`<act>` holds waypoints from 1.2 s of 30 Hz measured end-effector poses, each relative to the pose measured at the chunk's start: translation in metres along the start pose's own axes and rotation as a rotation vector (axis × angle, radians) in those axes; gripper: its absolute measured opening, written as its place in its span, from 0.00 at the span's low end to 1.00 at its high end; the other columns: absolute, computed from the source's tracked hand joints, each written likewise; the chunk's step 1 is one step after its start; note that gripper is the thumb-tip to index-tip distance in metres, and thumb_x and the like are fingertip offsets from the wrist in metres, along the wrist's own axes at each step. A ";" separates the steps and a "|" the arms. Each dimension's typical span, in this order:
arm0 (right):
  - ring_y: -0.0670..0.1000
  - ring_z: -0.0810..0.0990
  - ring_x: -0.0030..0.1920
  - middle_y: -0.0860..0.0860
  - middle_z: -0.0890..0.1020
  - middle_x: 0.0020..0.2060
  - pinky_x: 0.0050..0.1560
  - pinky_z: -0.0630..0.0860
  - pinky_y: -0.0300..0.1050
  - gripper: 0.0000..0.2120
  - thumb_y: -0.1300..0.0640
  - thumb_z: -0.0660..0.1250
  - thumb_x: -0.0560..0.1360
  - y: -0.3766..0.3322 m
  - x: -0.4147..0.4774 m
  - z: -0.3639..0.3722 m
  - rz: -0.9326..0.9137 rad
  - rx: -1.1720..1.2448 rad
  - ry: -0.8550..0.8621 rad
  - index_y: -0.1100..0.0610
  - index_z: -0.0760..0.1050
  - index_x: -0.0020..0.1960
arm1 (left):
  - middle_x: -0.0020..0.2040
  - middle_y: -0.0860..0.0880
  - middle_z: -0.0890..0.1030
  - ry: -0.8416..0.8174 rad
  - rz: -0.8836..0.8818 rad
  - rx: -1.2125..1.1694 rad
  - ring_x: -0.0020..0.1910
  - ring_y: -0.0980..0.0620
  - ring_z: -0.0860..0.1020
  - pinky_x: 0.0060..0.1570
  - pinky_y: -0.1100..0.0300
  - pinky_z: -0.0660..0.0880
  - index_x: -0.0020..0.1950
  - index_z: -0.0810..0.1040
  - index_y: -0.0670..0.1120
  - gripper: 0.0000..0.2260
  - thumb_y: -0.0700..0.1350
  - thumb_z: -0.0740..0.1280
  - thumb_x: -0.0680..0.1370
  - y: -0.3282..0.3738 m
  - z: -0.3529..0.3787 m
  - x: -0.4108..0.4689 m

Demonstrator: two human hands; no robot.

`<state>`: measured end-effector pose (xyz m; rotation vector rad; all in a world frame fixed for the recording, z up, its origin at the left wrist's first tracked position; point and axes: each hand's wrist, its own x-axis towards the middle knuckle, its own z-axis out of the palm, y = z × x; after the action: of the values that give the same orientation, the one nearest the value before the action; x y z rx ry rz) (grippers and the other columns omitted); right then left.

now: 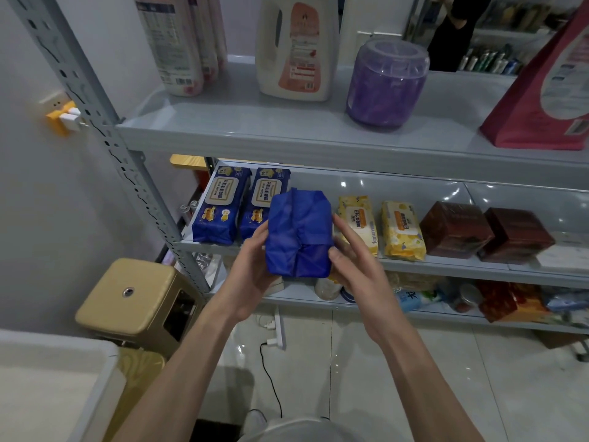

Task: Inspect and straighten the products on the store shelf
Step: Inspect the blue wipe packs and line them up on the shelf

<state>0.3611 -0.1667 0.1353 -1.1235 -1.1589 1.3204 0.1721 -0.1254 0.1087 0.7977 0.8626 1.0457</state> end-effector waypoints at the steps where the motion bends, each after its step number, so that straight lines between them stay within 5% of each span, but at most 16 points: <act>1: 0.39 0.78 0.65 0.45 0.77 0.69 0.56 0.81 0.40 0.25 0.46 0.67 0.75 0.000 0.000 0.000 0.006 0.002 0.006 0.35 0.71 0.71 | 0.68 0.50 0.80 -0.001 0.001 0.012 0.65 0.47 0.80 0.62 0.48 0.78 0.77 0.68 0.53 0.24 0.58 0.62 0.82 0.000 0.000 0.000; 6: 0.44 0.83 0.61 0.42 0.80 0.66 0.51 0.82 0.39 0.22 0.45 0.63 0.77 0.004 0.005 -0.004 0.065 0.068 0.031 0.36 0.70 0.72 | 0.70 0.52 0.78 0.008 -0.004 0.097 0.65 0.44 0.80 0.69 0.39 0.73 0.74 0.67 0.61 0.22 0.62 0.63 0.81 0.001 0.006 0.002; 12: 0.50 0.78 0.69 0.45 0.78 0.70 0.63 0.78 0.52 0.21 0.42 0.64 0.81 0.014 0.017 -0.013 0.114 0.091 0.101 0.35 0.70 0.74 | 0.76 0.52 0.70 -0.071 -0.080 0.174 0.72 0.43 0.71 0.63 0.49 0.76 0.71 0.68 0.68 0.26 0.68 0.67 0.74 0.009 0.014 0.003; 21: 0.49 0.77 0.70 0.44 0.78 0.70 0.67 0.77 0.57 0.21 0.36 0.62 0.80 0.014 0.025 -0.009 0.134 0.052 0.140 0.32 0.70 0.73 | 0.76 0.51 0.71 -0.027 -0.107 0.197 0.75 0.43 0.69 0.73 0.37 0.66 0.77 0.63 0.68 0.29 0.70 0.62 0.77 0.008 0.021 0.010; 25: 0.46 0.76 0.70 0.38 0.77 0.70 0.64 0.79 0.50 0.19 0.39 0.62 0.81 0.011 0.024 -0.010 0.141 0.015 0.073 0.29 0.69 0.72 | 0.71 0.49 0.77 0.012 -0.103 0.166 0.70 0.44 0.75 0.73 0.38 0.68 0.76 0.68 0.63 0.28 0.71 0.61 0.78 0.003 0.014 0.011; 28: 0.32 0.79 0.58 0.25 0.80 0.56 0.47 0.81 0.34 0.20 0.43 0.61 0.83 0.004 0.024 -0.008 0.123 -0.045 0.016 0.31 0.67 0.74 | 0.63 0.49 0.83 0.060 -0.089 0.112 0.66 0.45 0.79 0.72 0.40 0.69 0.70 0.76 0.57 0.23 0.66 0.57 0.81 0.003 0.013 0.010; 36: 0.27 0.79 0.52 0.28 0.79 0.55 0.42 0.79 0.29 0.18 0.46 0.61 0.84 0.001 0.030 -0.003 0.125 -0.056 0.007 0.33 0.67 0.72 | 0.63 0.48 0.84 0.102 -0.089 0.064 0.64 0.43 0.80 0.70 0.39 0.72 0.69 0.77 0.56 0.23 0.66 0.59 0.79 0.007 0.012 0.011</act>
<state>0.3624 -0.1361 0.1335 -1.2577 -1.1420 1.3849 0.1828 -0.1151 0.1175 0.7577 1.0140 0.9911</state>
